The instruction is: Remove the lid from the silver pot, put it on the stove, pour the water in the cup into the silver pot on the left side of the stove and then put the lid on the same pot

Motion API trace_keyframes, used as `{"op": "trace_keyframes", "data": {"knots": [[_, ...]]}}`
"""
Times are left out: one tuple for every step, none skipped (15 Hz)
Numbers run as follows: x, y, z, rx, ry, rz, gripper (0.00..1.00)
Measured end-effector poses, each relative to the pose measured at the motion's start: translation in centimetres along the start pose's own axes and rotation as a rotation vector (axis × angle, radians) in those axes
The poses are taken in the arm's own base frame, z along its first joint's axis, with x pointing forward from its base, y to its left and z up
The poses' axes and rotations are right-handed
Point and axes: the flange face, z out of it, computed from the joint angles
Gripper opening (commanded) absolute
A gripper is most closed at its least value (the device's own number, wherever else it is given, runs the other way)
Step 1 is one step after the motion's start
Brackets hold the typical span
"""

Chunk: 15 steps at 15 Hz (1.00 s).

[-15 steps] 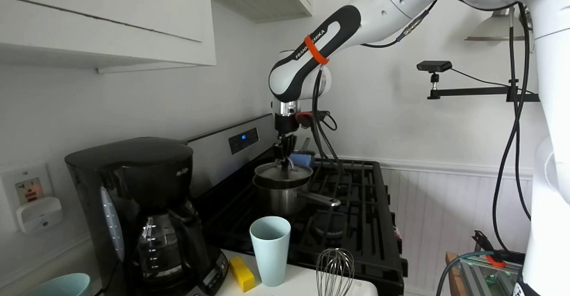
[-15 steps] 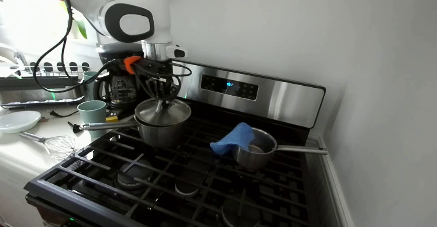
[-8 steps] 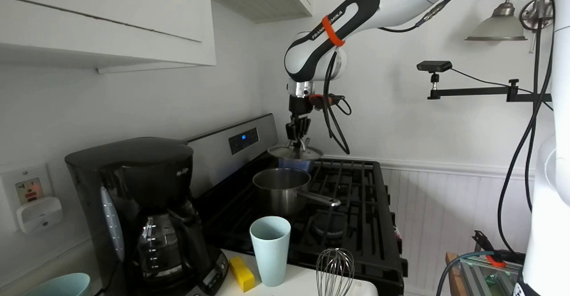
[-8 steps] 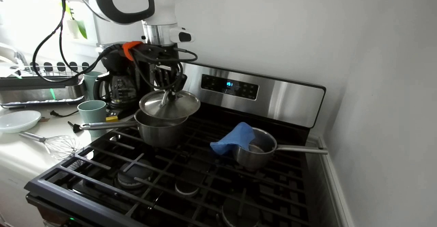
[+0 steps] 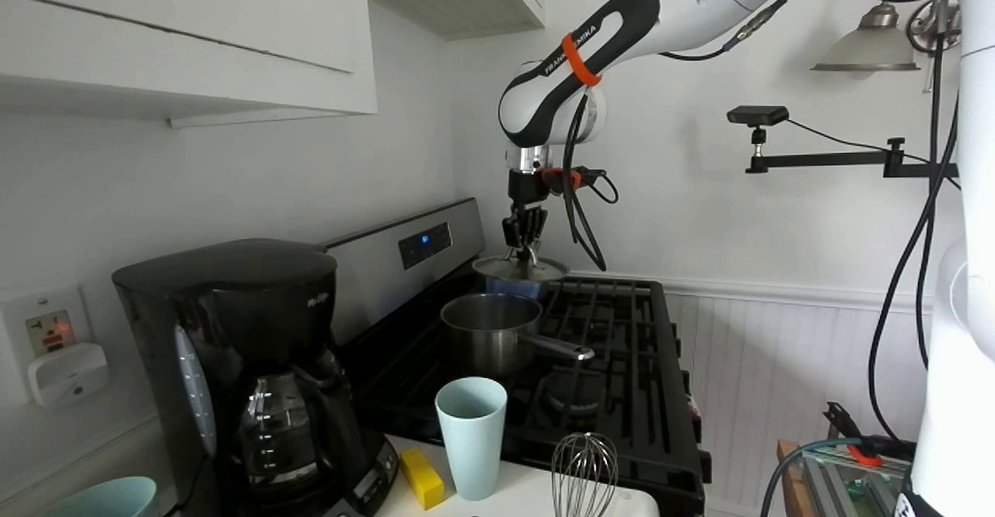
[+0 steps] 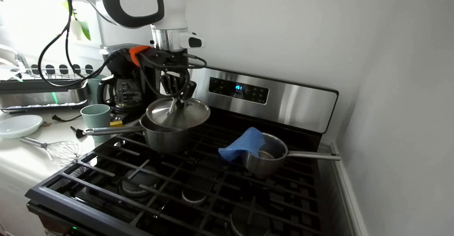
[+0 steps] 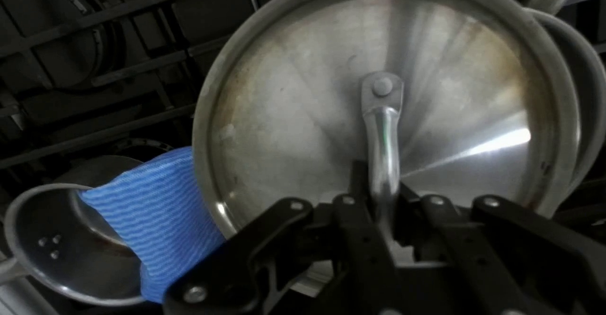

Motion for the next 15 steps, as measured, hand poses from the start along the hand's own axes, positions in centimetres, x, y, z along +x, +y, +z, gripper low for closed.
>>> {"op": "trace_keyframes", "data": {"knots": [[-0.1, 1.0, 0.1, -0.005, -0.001, 0.033, 0.02], [-0.4, 2.2, 0.1, -0.01, -0.001, 0.068, 0.02], [-0.7, 3.7, 0.0, -0.016, -0.001, 0.101, 0.02], [-1.1, 5.1, -0.1, -0.022, 0.001, 0.132, 0.02], [-1.6, 6.6, -0.2, -0.028, 0.001, 0.16, 0.02], [-2.1, 8.0, -0.2, -0.033, 0.0, 0.187, 0.02], [-2.7, 9.2, -0.1, -0.038, -0.003, 0.213, 0.02], [-3.3, 10.4, 0.1, -0.042, -0.009, 0.239, 0.02], [-3.8, 11.5, 0.3, -0.047, -0.015, 0.268, 0.02], [-4.4, 12.6, 0.7, -0.051, -0.023, 0.3, 0.02], [-5.0, 13.6, 1.2, -0.053, -0.032, 0.336, 0.02], [-5.6, 14.6, 1.7, -0.056, -0.043, 0.381, 0.08], [-6.1, 15.6, 2.4, -0.059, -0.056, 0.43, 0.08], [-6.5, 16.2, 3.2, -0.063, -0.069, 0.462, 0.08], [-6.6, 16.7, 3.7, -0.066, -0.078, 0.48, 0.08]]}}
